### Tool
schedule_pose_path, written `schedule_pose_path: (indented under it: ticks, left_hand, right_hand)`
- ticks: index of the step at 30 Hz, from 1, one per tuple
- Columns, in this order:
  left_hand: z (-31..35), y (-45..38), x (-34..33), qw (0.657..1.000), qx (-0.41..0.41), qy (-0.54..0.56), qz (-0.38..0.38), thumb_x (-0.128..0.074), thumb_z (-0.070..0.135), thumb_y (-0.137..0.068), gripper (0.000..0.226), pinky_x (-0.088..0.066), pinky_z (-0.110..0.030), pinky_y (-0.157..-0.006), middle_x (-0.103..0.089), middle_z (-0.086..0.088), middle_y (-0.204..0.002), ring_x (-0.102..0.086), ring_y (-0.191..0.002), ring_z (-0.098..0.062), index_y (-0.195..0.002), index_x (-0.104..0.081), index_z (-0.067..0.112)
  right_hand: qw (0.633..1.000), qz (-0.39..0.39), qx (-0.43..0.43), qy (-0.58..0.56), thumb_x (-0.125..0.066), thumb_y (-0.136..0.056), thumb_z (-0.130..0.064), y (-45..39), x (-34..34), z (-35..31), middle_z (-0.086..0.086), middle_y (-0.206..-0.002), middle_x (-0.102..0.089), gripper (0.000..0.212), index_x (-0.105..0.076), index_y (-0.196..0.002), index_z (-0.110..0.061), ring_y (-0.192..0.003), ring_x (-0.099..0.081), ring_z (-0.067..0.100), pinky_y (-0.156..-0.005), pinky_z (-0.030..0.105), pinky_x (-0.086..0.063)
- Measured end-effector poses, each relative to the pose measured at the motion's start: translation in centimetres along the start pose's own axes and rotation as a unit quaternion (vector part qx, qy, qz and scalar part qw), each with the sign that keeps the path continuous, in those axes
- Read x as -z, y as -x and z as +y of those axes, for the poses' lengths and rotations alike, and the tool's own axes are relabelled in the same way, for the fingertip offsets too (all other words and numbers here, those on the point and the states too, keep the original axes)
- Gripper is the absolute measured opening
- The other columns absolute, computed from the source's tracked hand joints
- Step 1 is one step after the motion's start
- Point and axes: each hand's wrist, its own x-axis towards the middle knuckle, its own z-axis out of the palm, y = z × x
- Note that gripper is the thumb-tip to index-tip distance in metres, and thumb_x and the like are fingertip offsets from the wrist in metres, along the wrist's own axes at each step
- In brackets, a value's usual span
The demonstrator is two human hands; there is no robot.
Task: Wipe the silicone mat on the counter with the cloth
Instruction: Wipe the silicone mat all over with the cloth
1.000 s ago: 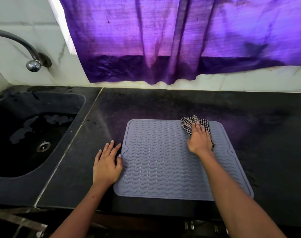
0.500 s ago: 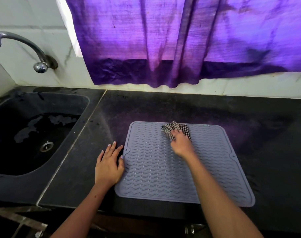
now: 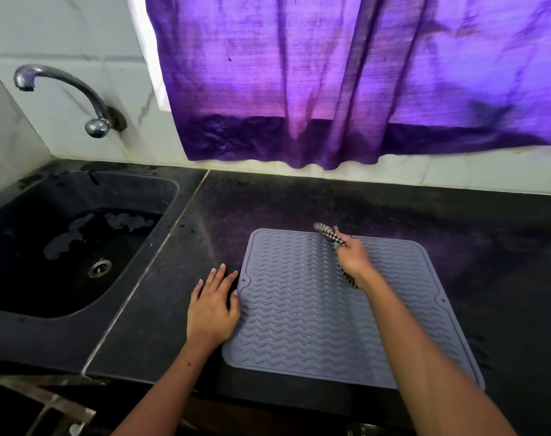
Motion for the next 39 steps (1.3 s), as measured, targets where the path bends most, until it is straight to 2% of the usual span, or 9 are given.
schedule_pose_path:
  ticks: [2,4,6,10,17,21,27,31,39]
  left_hand:
    - [0.0,0.0,0.1,1.000,0.001,0.001,0.001,-0.009,0.051,-0.079,0.073,-0.011,-0.035,-0.116,-0.029,0.001,-0.152,-0.020,-0.142,-0.012,-0.138,-0.043,0.024]
    - [0.1,0.0,0.1,1.000,0.003,0.005,0.003,-0.009,0.051,-0.079,0.073,-0.011,-0.035,-0.116,-0.029,0.001,-0.152,-0.021,-0.142,-0.013,-0.137,-0.044,0.024]
    - [0.1,0.0,0.2,1.000,0.002,0.008,0.005,-0.010,0.050,-0.080,0.072,-0.011,-0.035,-0.116,-0.031,0.000,-0.151,-0.022,-0.142,-0.013,-0.137,-0.045,0.023]
    - [0.2,0.0,0.1,1.000,0.002,0.006,0.006,-0.011,0.050,-0.081,0.071,-0.010,-0.035,-0.115,-0.031,0.001,-0.151,-0.021,-0.142,-0.013,-0.137,-0.045,0.024]
    - [0.0,0.0,-0.1,1.000,0.004,0.001,0.005,-0.010,0.050,-0.081,0.070,-0.009,-0.034,-0.115,-0.029,0.002,-0.152,-0.020,-0.142,-0.012,-0.137,-0.044,0.025]
    - [0.0,0.0,-0.1,1.000,0.004,0.001,0.005,-0.010,0.050,-0.082,0.070,-0.009,-0.034,-0.115,-0.029,0.002,-0.152,-0.020,-0.142,-0.012,-0.137,-0.043,0.025]
    - [0.0,0.0,0.0,1.000,0.007,-0.003,0.003,-0.009,0.051,-0.081,0.070,-0.008,-0.034,-0.115,-0.028,0.002,-0.153,-0.019,-0.142,-0.012,-0.138,-0.042,0.026]
    - [0.1,0.0,0.0,1.000,0.005,-0.004,0.004,-0.009,0.051,-0.081,0.071,-0.008,-0.034,-0.115,-0.028,0.002,-0.153,-0.019,-0.142,-0.012,-0.137,-0.042,0.025]
    - [0.1,0.0,0.0,1.000,0.005,-0.002,0.007,-0.009,0.050,-0.081,0.071,-0.009,-0.035,-0.115,-0.030,0.001,-0.152,-0.020,-0.142,-0.012,-0.137,-0.044,0.024]
  right_hand:
    - [0.998,0.041,0.044,-0.002,-0.040,-0.093,-0.003,1.0,-0.3,-1.1,0.010,-0.130,-0.053,0.052,-0.037,-0.142,-0.021,-0.089,-0.058,0.022,-0.072,0.024,-0.045]
    - [0.991,0.032,0.117,0.057,-0.043,-0.090,0.002,2.4,-1.7,-1.4,0.008,-0.146,-0.039,0.058,-0.032,-0.144,-0.017,-0.116,-0.053,0.026,-0.099,0.034,-0.044]
    - [0.969,-0.033,0.165,0.183,-0.045,-0.090,-0.002,3.3,-3.8,-0.5,0.008,-0.154,-0.023,0.061,-0.025,-0.146,-0.014,-0.140,-0.027,0.025,-0.117,0.032,-0.017]
    - [0.951,-0.051,0.145,0.268,-0.046,-0.093,-0.030,3.9,-5.6,0.7,0.004,-0.158,-0.007,0.063,-0.018,-0.148,-0.017,-0.146,-0.007,0.022,-0.119,0.039,-0.010]
    - [0.964,0.053,0.061,0.254,-0.076,-0.072,-0.038,3.1,-5.0,-2.3,0.016,-0.143,-0.037,0.094,-0.023,-0.143,-0.006,-0.131,-0.037,0.030,-0.109,0.038,-0.030]
    - [0.941,0.069,0.050,0.328,-0.078,-0.068,-0.041,2.6,-5.1,-3.5,0.012,-0.124,-0.052,0.060,-0.056,-0.114,-0.009,-0.117,-0.045,0.028,-0.100,0.037,-0.035]
    - [0.942,0.048,0.138,0.301,-0.070,-0.080,-0.023,3.3,-4.6,-3.3,0.012,-0.109,-0.062,0.055,-0.036,-0.122,-0.015,-0.098,-0.061,0.032,-0.076,0.037,-0.046]
    - [0.941,0.025,0.202,0.271,-0.063,-0.084,-0.023,3.0,-3.6,-2.5,0.006,-0.116,-0.052,0.038,-0.040,-0.115,-0.027,-0.103,-0.057,0.030,-0.079,0.042,-0.048]
    - [0.961,-0.023,0.104,0.257,-0.068,-0.080,-0.034,2.3,-3.6,-2.9,0.002,-0.109,-0.050,0.012,-0.059,-0.075,-0.029,-0.106,-0.055,0.024,-0.084,0.035,-0.043]
